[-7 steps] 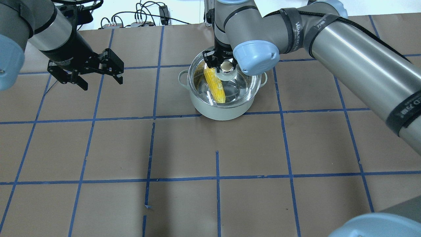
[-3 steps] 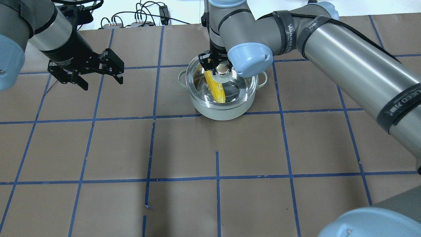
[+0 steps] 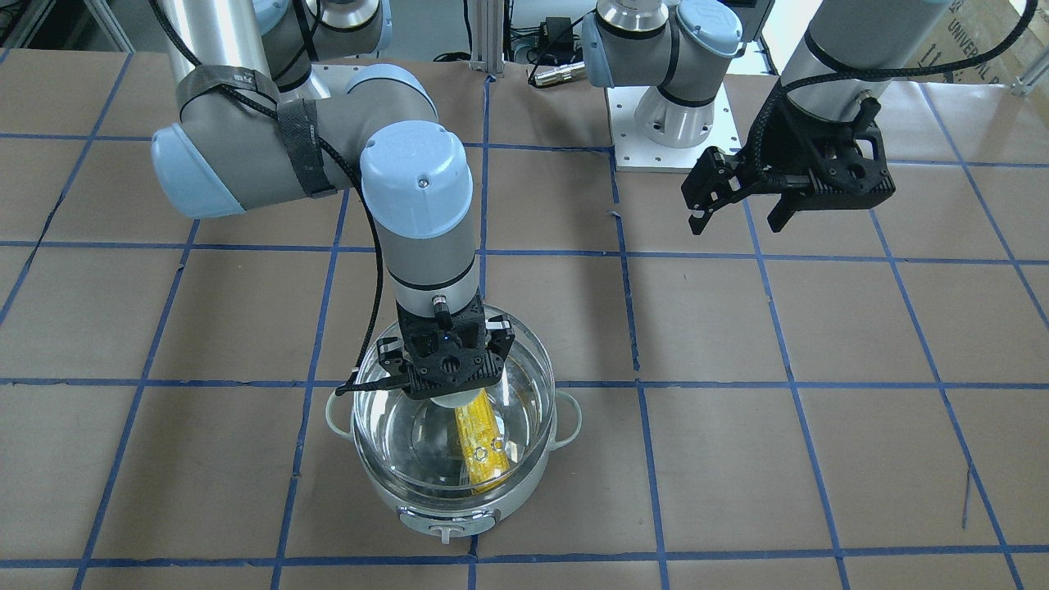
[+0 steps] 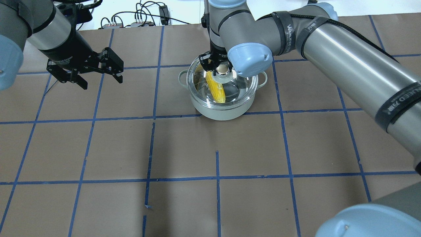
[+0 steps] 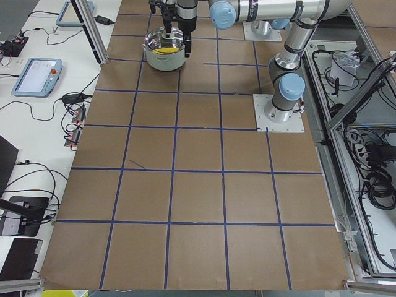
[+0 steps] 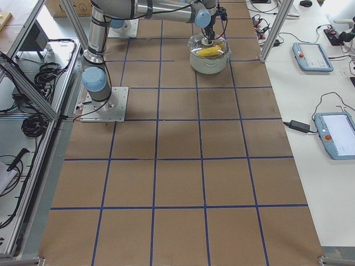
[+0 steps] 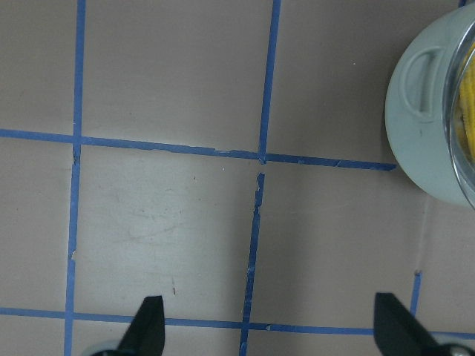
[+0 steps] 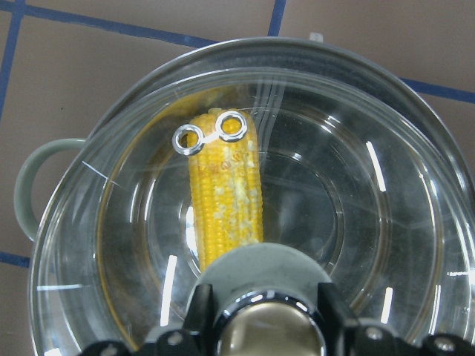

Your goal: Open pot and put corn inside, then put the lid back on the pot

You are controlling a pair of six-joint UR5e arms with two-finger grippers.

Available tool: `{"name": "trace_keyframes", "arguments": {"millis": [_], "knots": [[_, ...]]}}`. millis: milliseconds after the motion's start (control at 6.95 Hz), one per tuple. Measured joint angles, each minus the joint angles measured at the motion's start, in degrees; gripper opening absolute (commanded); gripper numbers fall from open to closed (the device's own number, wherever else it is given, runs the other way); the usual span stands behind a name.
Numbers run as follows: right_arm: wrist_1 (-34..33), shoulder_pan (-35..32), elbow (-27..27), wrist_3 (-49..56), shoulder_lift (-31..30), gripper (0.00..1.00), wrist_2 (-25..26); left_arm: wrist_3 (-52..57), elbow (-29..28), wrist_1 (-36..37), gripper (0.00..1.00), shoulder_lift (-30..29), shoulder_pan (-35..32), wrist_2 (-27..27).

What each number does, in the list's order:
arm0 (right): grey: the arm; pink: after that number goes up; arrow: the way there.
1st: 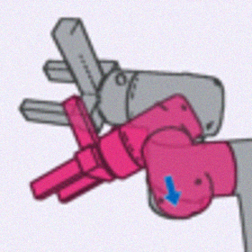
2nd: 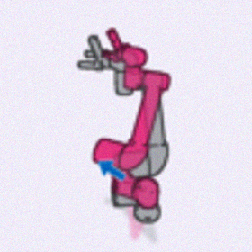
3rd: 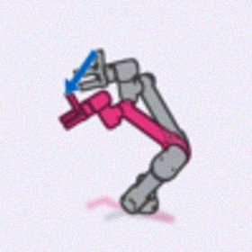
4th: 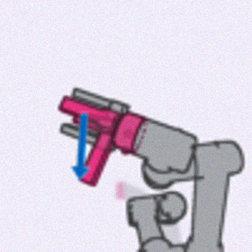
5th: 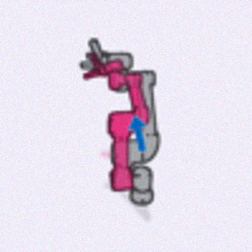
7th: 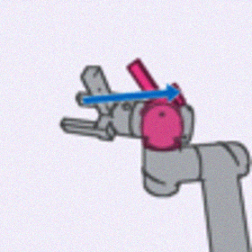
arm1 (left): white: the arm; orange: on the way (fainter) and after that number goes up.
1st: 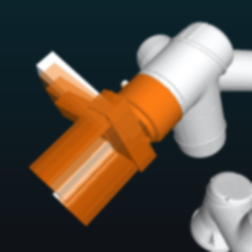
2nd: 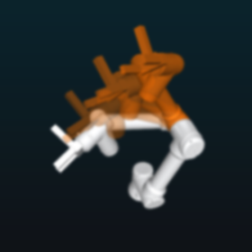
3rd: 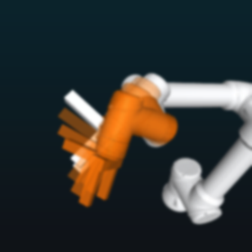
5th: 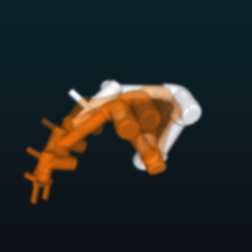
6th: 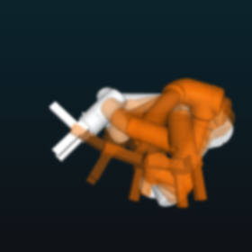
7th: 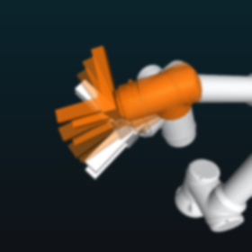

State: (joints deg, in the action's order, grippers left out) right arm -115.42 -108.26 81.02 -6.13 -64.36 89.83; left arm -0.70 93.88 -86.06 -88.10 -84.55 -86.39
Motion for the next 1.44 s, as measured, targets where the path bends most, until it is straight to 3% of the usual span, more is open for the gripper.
{"name": "trace_keyframes", "arguments": {"millis": [576, 1439], "knots": [[1.4, -0.3, -4.4, -0.1, 2.4, 0.53, 0.2, 0.0, 0.9, 0.0, 1.00, 0.3, -0.1, 0.1], [2.2, 0.0, -4.5, 0.2, 3.0, 0.53, 0.3, -0.3, 1.0, 0.1, 1.00, 0.4, -0.1, 2.9]]}}
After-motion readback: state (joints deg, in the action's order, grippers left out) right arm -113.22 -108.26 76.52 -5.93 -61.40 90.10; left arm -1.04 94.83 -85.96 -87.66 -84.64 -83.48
